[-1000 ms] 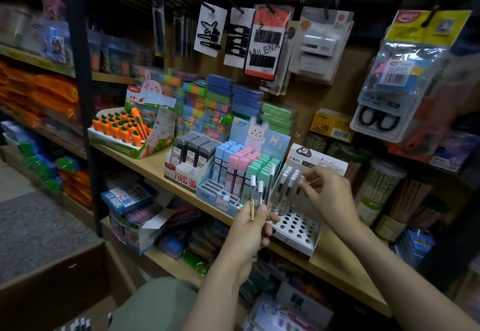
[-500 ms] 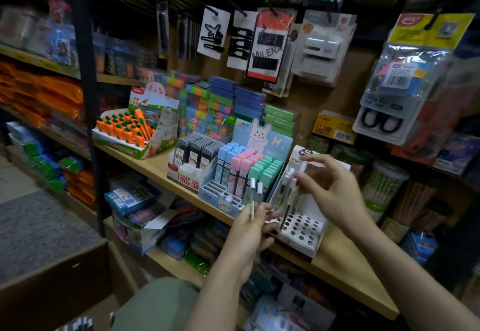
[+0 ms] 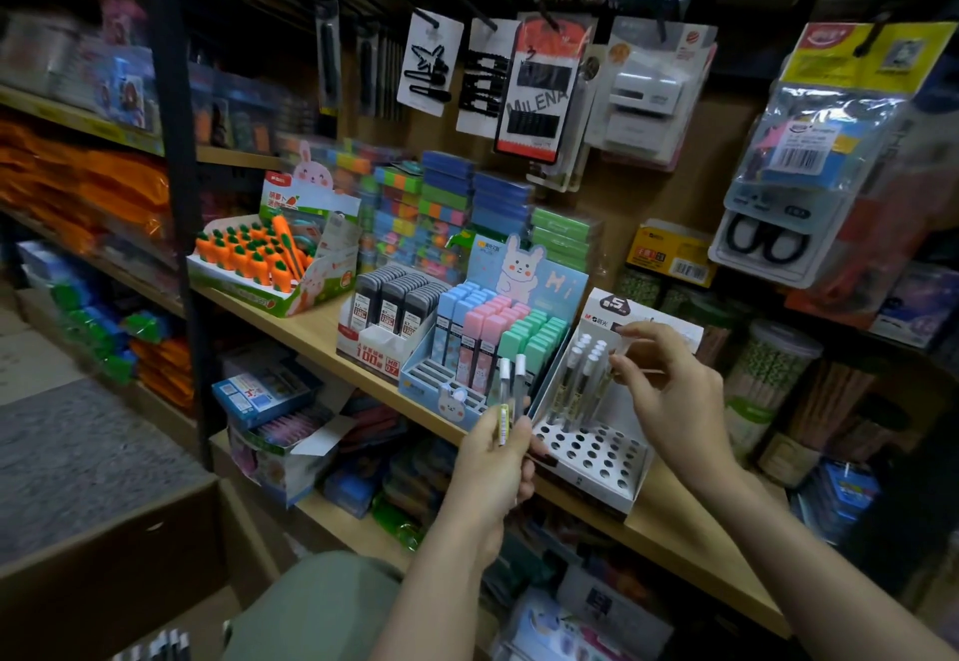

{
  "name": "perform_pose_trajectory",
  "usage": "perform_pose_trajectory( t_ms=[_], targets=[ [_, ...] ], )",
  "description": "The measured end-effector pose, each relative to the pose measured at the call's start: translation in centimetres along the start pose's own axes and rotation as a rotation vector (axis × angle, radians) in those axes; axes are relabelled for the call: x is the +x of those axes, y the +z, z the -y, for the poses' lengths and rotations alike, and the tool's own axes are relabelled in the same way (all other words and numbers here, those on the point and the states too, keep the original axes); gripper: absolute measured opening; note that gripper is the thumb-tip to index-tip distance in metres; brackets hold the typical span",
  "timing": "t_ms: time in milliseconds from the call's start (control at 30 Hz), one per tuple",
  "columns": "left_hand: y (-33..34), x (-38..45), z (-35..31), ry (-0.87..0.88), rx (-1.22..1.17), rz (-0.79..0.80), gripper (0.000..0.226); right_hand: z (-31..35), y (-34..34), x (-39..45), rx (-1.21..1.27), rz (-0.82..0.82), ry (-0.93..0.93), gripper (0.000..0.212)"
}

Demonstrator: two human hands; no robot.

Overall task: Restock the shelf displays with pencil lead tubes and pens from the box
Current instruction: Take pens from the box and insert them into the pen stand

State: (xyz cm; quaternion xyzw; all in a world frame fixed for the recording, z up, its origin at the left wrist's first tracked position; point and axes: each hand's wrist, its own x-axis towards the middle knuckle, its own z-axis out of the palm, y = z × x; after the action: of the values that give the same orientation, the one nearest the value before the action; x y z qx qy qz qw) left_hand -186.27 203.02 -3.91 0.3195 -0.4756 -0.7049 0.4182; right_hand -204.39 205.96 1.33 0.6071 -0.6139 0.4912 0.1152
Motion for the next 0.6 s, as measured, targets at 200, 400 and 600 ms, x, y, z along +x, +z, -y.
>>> perform_pose_trajectory(
  t_ms=[200,400,600],
  targets=[
    [0.0,0.2,-0.1,-0.033,-0.026,-0.014,0.021,-0.6,0.0,0.3,0.008,0.021,0.048,0.030],
    [0.4,0.1,0.0,-0.033,-0.050,0.007,0.017,-0.9,0.5,0.3,-0.022,0.000,0.084,0.034],
    [0.2,-0.2,-0.1,-0.015,-0.044,0.038,0.017,-1.3,1.3,0.2,-0.099,0.019,0.029,0.024]
  ],
)
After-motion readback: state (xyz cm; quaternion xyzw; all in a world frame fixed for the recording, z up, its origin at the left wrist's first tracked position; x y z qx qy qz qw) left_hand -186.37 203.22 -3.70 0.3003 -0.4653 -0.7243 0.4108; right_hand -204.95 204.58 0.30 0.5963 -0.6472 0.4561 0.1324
